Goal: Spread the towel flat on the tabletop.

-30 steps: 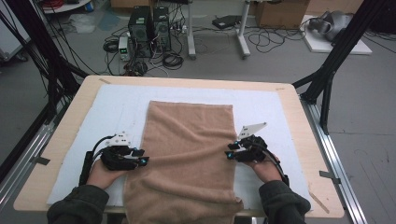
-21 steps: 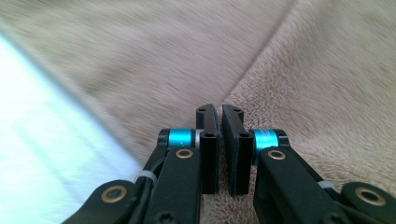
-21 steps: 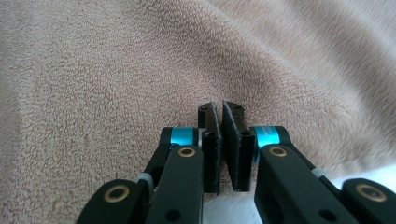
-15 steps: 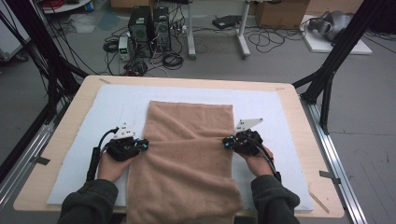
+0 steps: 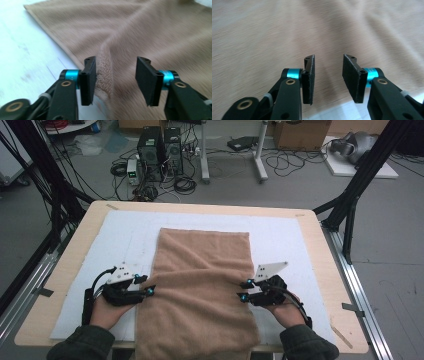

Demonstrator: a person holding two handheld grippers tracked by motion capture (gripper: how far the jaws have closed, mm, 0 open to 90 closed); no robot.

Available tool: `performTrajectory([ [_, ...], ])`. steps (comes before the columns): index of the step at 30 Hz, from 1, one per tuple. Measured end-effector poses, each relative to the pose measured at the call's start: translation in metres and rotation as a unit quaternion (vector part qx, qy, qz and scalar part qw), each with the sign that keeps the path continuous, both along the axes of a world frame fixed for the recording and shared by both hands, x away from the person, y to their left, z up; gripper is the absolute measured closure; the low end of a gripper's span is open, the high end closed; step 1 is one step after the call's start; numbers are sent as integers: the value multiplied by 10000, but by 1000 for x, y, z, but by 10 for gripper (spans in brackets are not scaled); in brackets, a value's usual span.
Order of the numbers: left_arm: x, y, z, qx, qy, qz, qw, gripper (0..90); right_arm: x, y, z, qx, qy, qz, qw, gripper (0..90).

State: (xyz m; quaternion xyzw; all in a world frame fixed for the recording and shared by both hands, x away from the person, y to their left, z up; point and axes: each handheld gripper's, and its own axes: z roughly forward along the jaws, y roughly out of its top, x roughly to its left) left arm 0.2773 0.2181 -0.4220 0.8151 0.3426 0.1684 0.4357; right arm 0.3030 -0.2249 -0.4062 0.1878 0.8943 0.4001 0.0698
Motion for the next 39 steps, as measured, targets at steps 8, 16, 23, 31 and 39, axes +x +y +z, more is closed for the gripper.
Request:
performTrajectory([
  [8,-11,-3,-8,15,92,-177,9998,483,-19,5,-10,-114,176,248,9995,598],
  [16,-2,-4,-11,29,305,-115,9995,551,-22,16,-32,-295,487,308,9979,862],
  [23,-9,-3,-5,-117,240,-221,9994,522,-56,31,-17,-31,788,1332,9879,814],
  [31,-10,-1,6,-426,97,-316,9985,507,-14,25,-15,-274,320,416,9982,670],
  [39,-15,6,7,-478,26,-526,9975,525,-8,29,-20,111,377,430,9983,624],
])
